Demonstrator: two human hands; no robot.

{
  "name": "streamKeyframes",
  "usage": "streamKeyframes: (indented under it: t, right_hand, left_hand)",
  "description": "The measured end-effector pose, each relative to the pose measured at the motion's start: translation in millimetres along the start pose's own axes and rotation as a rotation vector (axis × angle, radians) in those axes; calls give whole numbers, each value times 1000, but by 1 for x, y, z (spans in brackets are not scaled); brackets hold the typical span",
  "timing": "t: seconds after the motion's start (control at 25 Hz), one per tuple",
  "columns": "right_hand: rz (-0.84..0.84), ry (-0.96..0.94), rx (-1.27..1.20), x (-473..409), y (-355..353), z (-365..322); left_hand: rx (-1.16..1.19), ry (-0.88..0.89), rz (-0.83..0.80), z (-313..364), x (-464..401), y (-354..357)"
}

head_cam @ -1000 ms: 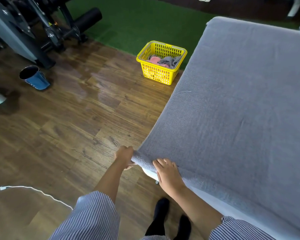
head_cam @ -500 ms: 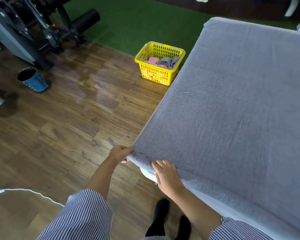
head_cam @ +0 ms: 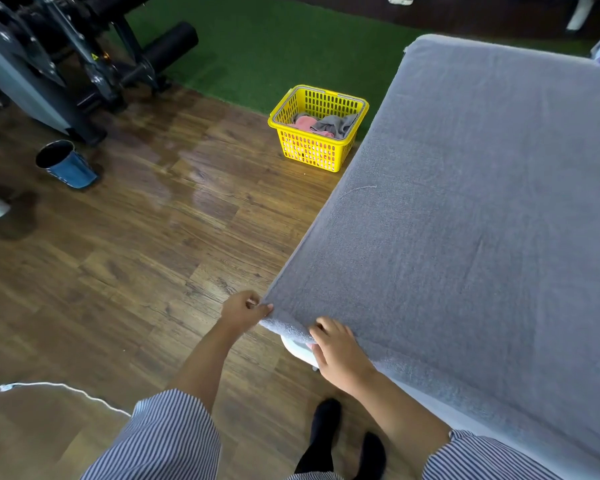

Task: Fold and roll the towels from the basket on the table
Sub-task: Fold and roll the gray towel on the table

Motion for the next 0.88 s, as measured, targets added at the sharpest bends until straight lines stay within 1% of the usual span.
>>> streamKeyframes:
  t: [0.08, 0.12, 0.16, 0.28, 0.32, 0.4, 0.48, 0.56, 0.6, 0.64, 0.68, 0.72, 0.76, 0.8, 0.88]
  right_hand:
    - [26, -23, 11, 1, -2, 0]
    - [34, -16, 7, 1, -3, 1]
    - [35, 0, 3, 1, -5, 2]
    - [50, 23, 12, 0, -8, 2]
    - [48, 33, 7, 0, -9, 3]
    - [49, 54, 5, -2, -10, 5]
    - [49, 75, 37, -5, -11, 6]
    - [23, 85, 50, -6, -10, 5]
    - [19, 94, 53, -7, -10, 6]
    - [19, 98, 49, -6, -8, 6]
    - [14, 109, 25, -6, -8, 7]
    - [11, 124, -2, -6, -7, 9]
    - [-4, 132, -37, -6, -5, 10]
    - [-8, 133, -73, -6, -4, 12]
    - [20, 89, -96, -1, -5, 14]
  left_hand:
    - [71, 78, 32, 3, 3, 8]
    - [95, 82, 12, 2, 2, 11]
    - [127, 61, -23, 0, 1, 12]
    - [293, -103, -187, -8, -1, 8]
    - [263, -100, -213, -9, -2, 4]
    - [147, -21, -178, -8, -2, -2]
    - [22, 64, -60, -8, -4, -4]
    - [-166, 131, 73, -3, 0, 4]
    - [-257, 183, 153, 2, 4, 9]
    - [-317, 304, 233, 11, 12, 14]
    - [-346, 497, 271, 23, 25, 20]
    - [-367, 712, 243, 28, 35, 30]
    - [-423, 874, 181, 29, 46, 39]
    - [-499, 959, 113, 24, 52, 47]
    - [-635, 1000, 22, 13, 54, 58]
Point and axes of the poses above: each hand's wrist, its own x-axis away from the middle knuckle, its own y-axis out of the palm, z = x × y, the point moved 6 cm from there along -x, towards the middle knuckle, and after that the axes turned 11 degrees about x, right-handed, at the moved point
